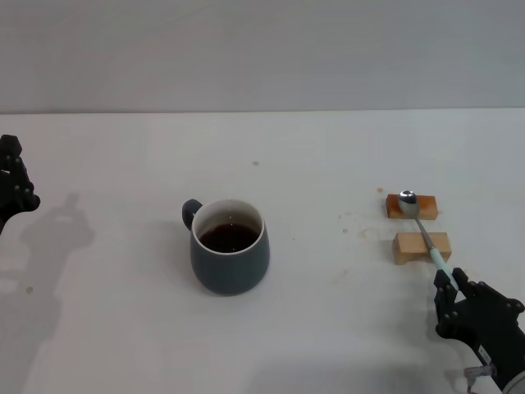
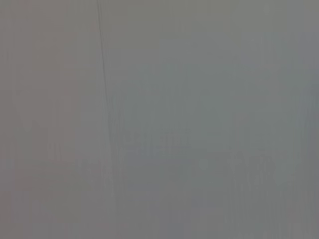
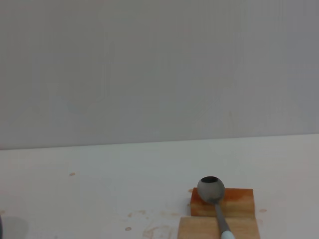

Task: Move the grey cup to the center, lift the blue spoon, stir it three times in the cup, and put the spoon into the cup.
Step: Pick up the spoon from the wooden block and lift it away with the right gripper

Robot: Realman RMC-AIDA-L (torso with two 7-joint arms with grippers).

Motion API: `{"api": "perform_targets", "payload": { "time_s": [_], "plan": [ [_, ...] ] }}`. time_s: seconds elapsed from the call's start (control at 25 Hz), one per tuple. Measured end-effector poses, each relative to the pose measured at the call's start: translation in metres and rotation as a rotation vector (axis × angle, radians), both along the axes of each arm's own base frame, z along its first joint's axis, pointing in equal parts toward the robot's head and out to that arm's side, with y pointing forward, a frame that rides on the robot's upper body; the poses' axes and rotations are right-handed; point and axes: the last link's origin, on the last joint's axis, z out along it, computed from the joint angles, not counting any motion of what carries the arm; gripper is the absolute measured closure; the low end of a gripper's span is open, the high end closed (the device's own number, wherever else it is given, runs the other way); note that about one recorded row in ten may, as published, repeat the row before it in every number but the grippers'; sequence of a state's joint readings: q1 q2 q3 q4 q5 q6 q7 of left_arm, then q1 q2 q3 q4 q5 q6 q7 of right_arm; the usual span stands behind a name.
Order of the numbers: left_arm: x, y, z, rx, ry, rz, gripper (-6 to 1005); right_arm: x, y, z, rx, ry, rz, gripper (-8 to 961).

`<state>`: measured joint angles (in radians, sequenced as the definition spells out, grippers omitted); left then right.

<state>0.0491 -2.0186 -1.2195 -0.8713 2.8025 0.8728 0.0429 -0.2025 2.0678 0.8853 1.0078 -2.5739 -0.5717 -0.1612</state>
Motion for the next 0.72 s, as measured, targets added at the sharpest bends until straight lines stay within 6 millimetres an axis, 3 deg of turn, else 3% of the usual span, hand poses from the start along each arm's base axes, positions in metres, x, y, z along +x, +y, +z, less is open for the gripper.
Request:
{"api": "perform_targets", "payload": {
  "time_s": [0.48, 0.72],
  "plan": [
    [0.0, 0.002, 0.0, -0.003, 0.002, 0.0, 1002, -0.007, 0.005, 0.005, 0.012, 0.005, 0.021, 795],
    [-0.003, 0.003, -0.001, -0.011, 0.004, 0.018, 1001, -0.023, 0.009, 0.014, 0.014, -0.041, 0.049, 795]
  ]
}}
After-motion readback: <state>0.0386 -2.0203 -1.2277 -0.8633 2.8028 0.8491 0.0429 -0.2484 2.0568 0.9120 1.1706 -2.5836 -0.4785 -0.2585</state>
